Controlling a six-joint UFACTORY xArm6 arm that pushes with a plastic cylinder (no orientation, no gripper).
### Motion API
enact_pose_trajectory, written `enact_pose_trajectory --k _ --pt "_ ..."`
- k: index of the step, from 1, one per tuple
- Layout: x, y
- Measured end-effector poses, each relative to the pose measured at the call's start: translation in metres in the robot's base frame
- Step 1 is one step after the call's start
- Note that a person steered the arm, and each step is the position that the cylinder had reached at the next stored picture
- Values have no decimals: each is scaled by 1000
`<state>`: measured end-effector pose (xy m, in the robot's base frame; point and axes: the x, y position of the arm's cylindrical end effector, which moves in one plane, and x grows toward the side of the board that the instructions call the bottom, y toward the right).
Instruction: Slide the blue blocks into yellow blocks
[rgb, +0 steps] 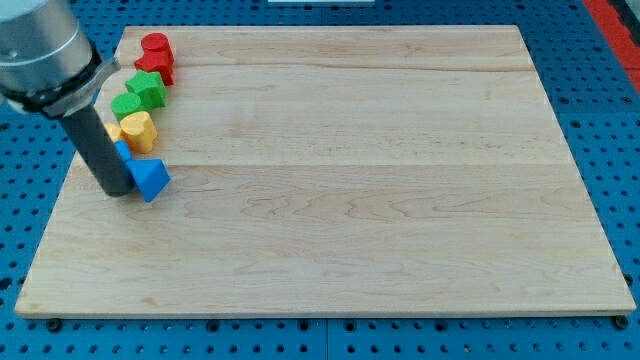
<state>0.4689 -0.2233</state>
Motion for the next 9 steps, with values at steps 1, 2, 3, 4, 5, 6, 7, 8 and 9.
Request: enact_pose_trajectory --k 1,2,3,4,5,6,7,8,9 --pt "5 0" --pt "24 1" --pt "32 -2" --pt "32 13" --pt "17 14" --pt "-10 14" --pt "-26 14" --pt "-16 18" --pt "2 6"
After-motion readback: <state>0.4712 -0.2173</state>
